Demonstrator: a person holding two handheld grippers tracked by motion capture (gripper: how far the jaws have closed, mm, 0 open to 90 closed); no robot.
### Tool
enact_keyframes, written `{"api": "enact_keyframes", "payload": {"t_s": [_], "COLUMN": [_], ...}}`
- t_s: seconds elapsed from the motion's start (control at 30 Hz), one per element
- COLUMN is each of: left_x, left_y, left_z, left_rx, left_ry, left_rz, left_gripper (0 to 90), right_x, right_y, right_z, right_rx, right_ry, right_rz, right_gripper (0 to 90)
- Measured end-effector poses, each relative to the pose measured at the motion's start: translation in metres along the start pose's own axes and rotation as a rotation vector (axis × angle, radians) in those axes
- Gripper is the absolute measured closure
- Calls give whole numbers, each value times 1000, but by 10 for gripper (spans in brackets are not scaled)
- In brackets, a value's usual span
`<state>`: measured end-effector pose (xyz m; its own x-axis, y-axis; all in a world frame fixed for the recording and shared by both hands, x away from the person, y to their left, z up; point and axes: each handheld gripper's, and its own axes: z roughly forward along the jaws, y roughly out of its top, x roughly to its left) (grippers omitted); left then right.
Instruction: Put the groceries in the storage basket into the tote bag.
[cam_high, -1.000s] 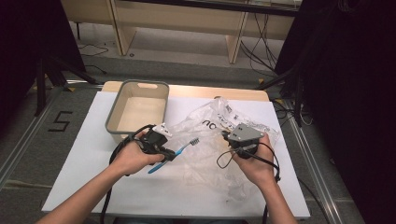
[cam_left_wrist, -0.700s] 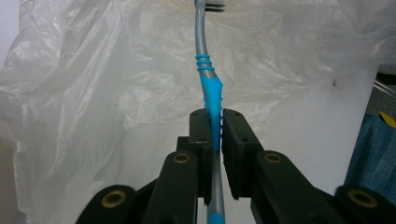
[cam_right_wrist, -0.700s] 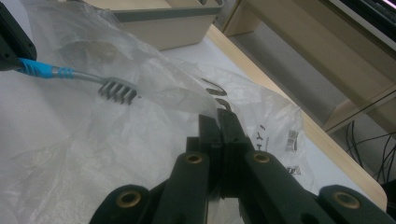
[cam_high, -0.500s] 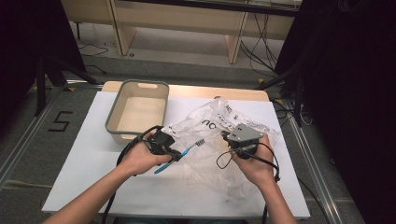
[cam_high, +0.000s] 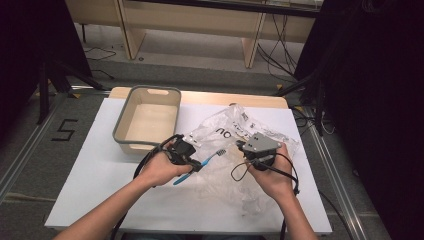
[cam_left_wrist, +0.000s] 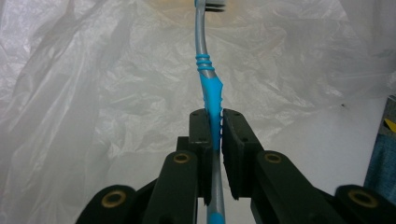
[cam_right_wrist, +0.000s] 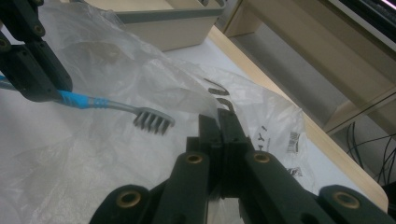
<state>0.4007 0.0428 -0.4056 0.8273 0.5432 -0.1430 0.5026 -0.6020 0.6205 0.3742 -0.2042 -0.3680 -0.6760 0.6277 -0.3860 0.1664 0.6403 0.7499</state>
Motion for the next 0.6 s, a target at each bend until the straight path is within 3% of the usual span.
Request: {"api": "enact_keyframes", "payload": {"t_s": [0.4,0.6], "left_x": [-4,-6], "left_y": [8,11], "left_z": [16,24], "left_rx": [-33,-25], "left_ry": [48,60], "left_rz": [3,20], "left_gripper": [820,819], "right_x": [1,0], "right_y": [0,-1], "right_z": [1,0], "right_rx": [2,2], "right_ry": [2,1], "right_rz": [0,2], "right_gripper": [900,900]}}
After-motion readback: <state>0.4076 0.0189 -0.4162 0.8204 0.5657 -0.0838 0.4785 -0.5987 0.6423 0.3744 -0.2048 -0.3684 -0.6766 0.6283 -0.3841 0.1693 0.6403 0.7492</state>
